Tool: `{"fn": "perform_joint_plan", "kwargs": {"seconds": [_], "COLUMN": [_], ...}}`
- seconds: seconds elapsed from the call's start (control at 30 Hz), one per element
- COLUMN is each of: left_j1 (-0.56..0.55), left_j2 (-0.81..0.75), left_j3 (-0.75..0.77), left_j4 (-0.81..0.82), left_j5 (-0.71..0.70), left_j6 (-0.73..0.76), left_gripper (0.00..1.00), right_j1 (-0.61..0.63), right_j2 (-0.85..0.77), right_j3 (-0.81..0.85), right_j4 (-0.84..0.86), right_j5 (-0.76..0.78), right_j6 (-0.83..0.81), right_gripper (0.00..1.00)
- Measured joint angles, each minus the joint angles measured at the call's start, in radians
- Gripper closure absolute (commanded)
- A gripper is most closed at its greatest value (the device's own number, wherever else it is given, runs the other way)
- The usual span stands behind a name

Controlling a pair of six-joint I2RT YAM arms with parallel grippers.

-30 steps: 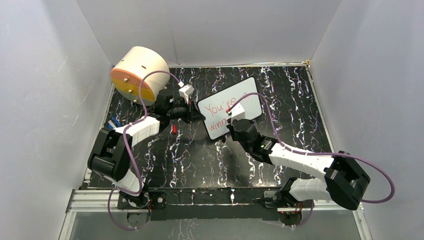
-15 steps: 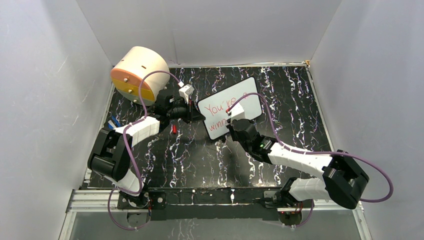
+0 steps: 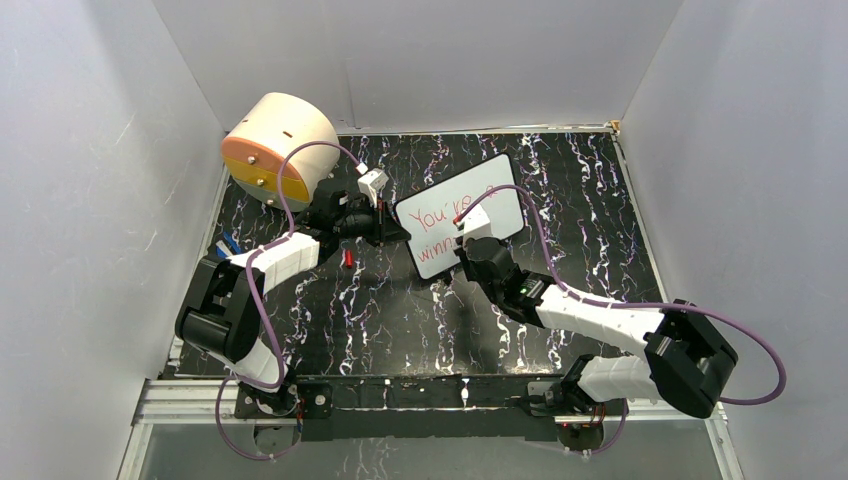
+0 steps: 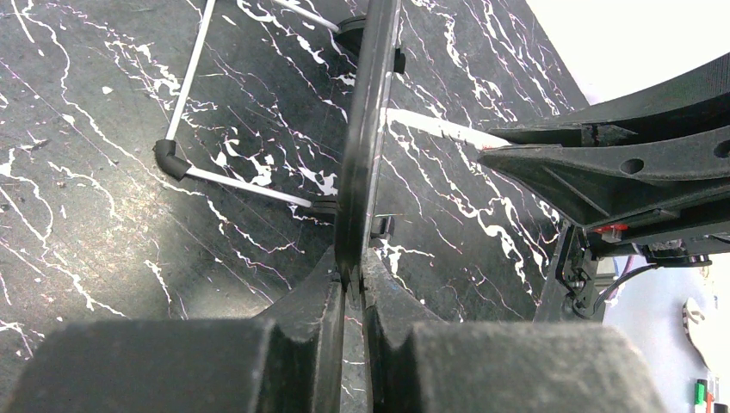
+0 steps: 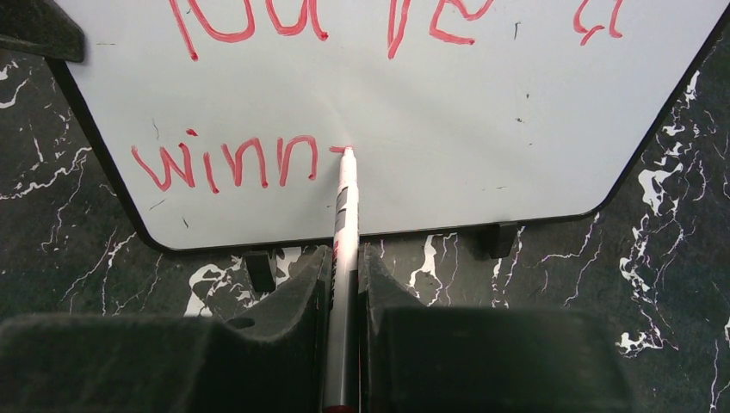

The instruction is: Write a sentence on the whiteboard

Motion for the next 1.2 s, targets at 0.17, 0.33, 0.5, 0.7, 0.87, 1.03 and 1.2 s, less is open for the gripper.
{"fn": "perform_joint_plan", "kwargs": {"seconds": [0.17, 0.33, 0.5, 0.7, 0.87, 1.03, 1.2], "left_j1": [0.0, 0.0, 0.0, 0.0, 0.0, 0.0, 0.0], "left_j2": [0.0, 0.0, 0.0, 0.0, 0.0, 0.0, 0.0], "left_j3": [0.0, 0.0, 0.0, 0.002, 0.002, 0.002, 0.002], "left_j4": [0.0, 0.0, 0.0, -0.002, -0.002, -0.002, -0.002], "left_j5": [0.0, 0.0, 0.0, 0.001, 0.0, 0.0, 0.0], "left_j6": [0.0, 0.0, 0.001, 0.003, 0.003, 0.003, 0.003], "left_gripper": [1.0, 1.0, 1.0, 1.0, 1.0, 1.0, 1.0], "right_j1": [-0.001, -0.006, -0.006, -0.006, -0.006, -0.006, -0.006], "right_j2": [0.0, 0.0, 0.002, 0.003, 0.003, 0.003, 0.003], "right_j3": [0.0, 0.0, 0.0, 0.001, 0.001, 0.001, 0.001], "right_j4": [0.002, 0.005, 0.006, 0.008, 0.012, 0.013, 0.015], "right_j5": [0.01, 0.015, 0.014, 0.014, 0.011, 0.009, 0.003], "right_j6": [-0.005, -0.014, -0.024, -0.025, -0.025, -0.026, -0.027], "right_gripper": [1.0, 1.0, 1.0, 1.0, 1.0, 1.0, 1.0]}}
